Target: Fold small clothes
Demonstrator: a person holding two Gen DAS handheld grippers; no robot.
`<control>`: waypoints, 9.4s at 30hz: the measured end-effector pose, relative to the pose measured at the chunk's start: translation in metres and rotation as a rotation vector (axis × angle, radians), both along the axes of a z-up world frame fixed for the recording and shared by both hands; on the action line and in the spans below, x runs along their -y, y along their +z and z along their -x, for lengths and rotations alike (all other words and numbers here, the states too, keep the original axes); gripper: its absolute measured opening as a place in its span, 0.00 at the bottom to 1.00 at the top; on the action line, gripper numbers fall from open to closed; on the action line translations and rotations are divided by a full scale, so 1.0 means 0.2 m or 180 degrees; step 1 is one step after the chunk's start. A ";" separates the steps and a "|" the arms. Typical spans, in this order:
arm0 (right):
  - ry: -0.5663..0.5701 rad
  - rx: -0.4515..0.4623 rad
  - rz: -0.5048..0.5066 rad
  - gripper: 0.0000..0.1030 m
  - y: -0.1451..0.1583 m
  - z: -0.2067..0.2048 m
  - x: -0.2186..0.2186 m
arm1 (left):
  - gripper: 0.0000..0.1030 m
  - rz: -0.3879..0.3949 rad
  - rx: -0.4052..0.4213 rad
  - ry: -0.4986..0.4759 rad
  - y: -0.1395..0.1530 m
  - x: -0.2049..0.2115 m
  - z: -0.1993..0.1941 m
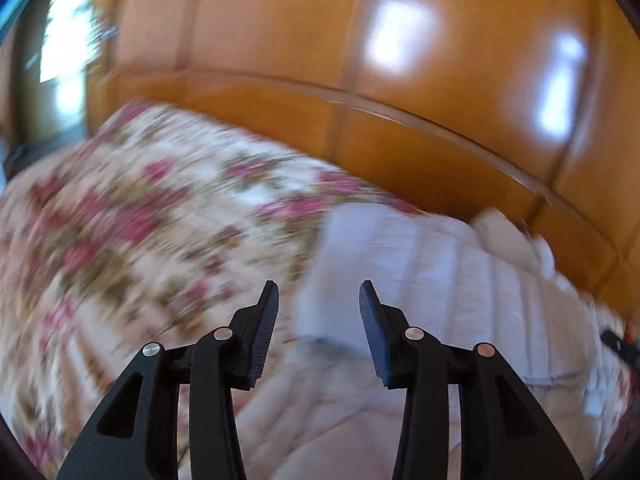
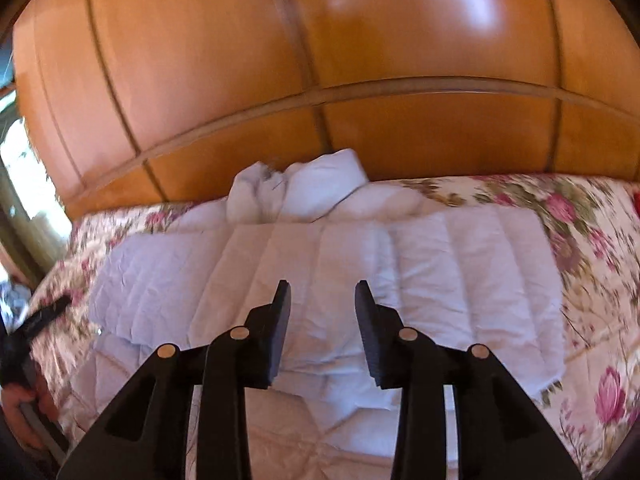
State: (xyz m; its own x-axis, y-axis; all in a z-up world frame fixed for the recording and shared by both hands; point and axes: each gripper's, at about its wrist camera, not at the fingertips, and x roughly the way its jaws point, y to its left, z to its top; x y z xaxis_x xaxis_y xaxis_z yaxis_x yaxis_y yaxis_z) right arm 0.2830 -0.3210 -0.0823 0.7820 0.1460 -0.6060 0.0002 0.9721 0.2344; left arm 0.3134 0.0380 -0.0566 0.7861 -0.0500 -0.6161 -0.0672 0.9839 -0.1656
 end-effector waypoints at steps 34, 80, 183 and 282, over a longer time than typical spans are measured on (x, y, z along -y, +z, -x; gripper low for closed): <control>0.0059 -0.0242 -0.0113 0.60 -0.04 0.42 -0.02 | 0.71 -0.0043 -0.0541 -0.0487 -0.08 -0.20 0.33; 0.0619 -0.0644 -0.2244 0.56 -0.51 1.61 0.45 | 0.46 0.1281 -0.1131 -0.1641 -0.35 -0.54 1.14; 0.0190 -0.0076 -0.0241 0.77 0.18 0.54 0.27 | 0.92 0.1148 -0.0172 -0.0703 0.18 -0.26 0.38; -0.0592 -0.0226 0.0151 0.69 -0.17 0.12 0.46 | 0.96 0.0394 -0.0684 -0.0040 -0.33 -0.16 0.01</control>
State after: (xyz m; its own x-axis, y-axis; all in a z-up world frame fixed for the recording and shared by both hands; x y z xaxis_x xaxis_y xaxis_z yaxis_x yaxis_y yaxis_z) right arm 0.2582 -0.4138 -0.1166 0.7478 -0.0269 -0.6633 0.1956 0.9638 0.1815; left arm 0.3106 0.0694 -0.1219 0.6365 -0.1445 -0.7577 -0.1018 0.9580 -0.2681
